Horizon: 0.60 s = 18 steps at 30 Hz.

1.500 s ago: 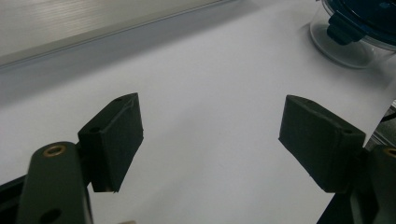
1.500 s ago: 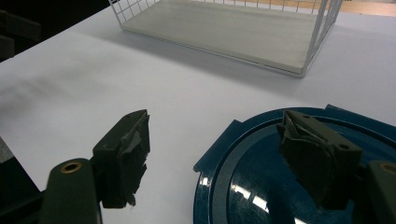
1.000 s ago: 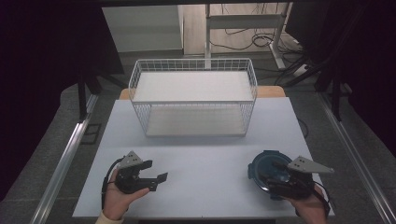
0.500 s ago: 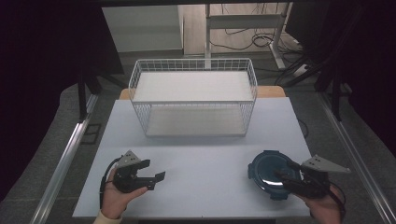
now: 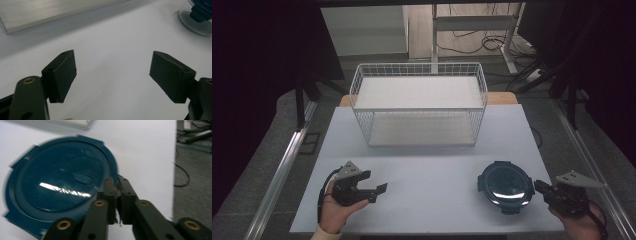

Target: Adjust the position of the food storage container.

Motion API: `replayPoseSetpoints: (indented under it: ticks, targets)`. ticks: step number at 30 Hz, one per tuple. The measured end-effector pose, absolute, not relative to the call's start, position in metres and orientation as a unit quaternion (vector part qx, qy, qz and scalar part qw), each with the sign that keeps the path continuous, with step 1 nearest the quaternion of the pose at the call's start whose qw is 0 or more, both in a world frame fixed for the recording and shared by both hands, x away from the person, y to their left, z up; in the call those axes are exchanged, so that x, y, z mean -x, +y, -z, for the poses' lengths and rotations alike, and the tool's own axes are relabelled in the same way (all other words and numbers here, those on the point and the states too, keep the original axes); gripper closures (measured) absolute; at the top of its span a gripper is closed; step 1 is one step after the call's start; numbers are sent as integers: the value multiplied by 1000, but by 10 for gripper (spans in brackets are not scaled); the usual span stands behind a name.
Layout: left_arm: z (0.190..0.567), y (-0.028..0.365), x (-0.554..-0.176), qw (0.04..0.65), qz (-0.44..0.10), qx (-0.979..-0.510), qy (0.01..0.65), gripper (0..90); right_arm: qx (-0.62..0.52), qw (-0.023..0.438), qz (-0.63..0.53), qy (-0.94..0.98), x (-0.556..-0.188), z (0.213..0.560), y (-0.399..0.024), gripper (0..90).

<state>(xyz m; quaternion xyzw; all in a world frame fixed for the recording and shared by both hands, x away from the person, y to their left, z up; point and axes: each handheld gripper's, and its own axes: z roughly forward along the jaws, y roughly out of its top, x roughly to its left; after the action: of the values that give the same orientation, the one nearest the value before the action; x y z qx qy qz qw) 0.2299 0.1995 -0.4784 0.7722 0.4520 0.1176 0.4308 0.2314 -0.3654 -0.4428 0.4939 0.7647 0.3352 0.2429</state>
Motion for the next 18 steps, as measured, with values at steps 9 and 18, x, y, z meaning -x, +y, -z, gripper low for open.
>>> replayPoseSetpoints:
  ticks: [9, 18]
  targets:
    - [481, 196, -230, 424, -120, -779, 447, 207, -521, 246, -247, 779, -237, 463, -377, 893]
    - [483, 195, -230, 420, -118, -781, 447, 206, -512, 219, -225, 799, -242, 477, -367, 893]
